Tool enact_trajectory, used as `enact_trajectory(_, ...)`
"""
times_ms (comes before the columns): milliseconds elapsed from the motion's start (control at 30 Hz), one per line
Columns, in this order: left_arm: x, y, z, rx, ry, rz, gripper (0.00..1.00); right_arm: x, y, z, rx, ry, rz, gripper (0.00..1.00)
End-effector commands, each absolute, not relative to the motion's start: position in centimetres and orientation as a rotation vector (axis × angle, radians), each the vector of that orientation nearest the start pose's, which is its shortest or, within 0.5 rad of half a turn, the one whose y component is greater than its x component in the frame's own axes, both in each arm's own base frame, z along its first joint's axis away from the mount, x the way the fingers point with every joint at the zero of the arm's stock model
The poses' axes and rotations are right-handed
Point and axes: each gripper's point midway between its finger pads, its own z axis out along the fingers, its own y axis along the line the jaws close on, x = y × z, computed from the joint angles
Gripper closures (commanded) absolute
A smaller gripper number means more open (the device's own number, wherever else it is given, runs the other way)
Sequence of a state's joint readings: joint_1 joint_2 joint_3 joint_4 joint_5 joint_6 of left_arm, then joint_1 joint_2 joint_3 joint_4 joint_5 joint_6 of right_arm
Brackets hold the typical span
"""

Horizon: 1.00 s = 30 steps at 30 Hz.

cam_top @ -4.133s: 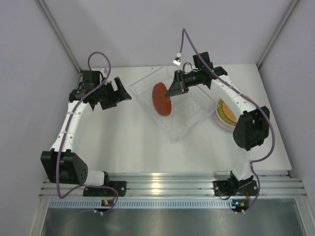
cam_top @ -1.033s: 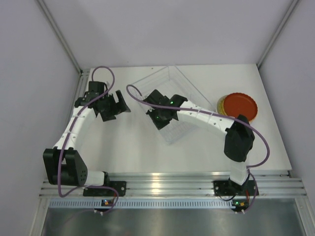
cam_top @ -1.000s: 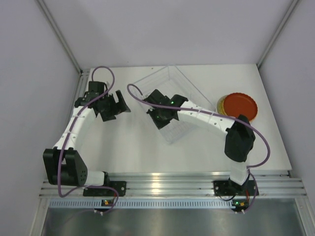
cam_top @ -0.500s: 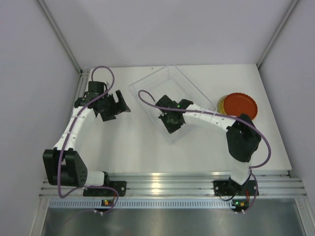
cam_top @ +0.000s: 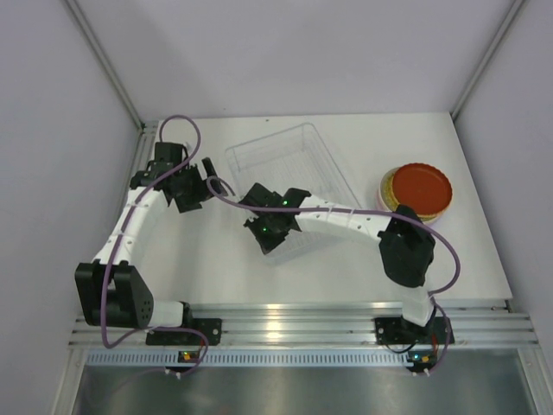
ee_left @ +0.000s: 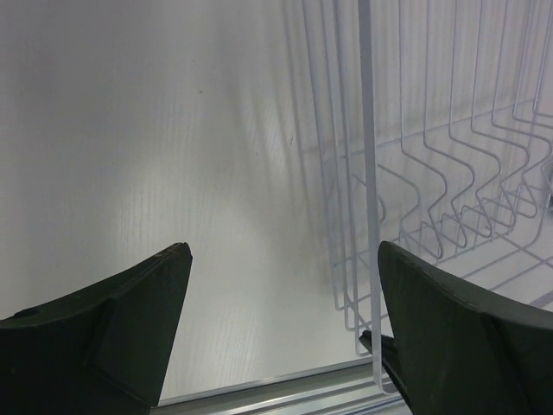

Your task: Unload the plates from the dish rack

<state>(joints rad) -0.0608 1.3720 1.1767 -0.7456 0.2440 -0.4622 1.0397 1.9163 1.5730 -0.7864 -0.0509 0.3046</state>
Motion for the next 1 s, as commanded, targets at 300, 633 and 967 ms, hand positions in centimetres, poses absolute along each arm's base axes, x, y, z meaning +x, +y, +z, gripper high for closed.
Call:
enact_trajectory(300, 34.0, -4.9, 20.3, -0.432, 2.393, -0.318, 0.05, 18.5, 46.5, 14.6, -1.019, 2.461, 0.888, 1.0)
enact_trajectory(633, 34.5, -6.8, 22.9, -0.376, 2.349, -0.462, 0.04, 29.1, 33.3, 26.1, -0.51, 2.224, 0.763, 1.0)
enact_trajectory(967, 34.3, -12.4, 30.8, -0.137, 2.167, -0.869, 0.04, 30.7, 20.0, 33.4, -0.224, 2.095, 0.61, 0.79)
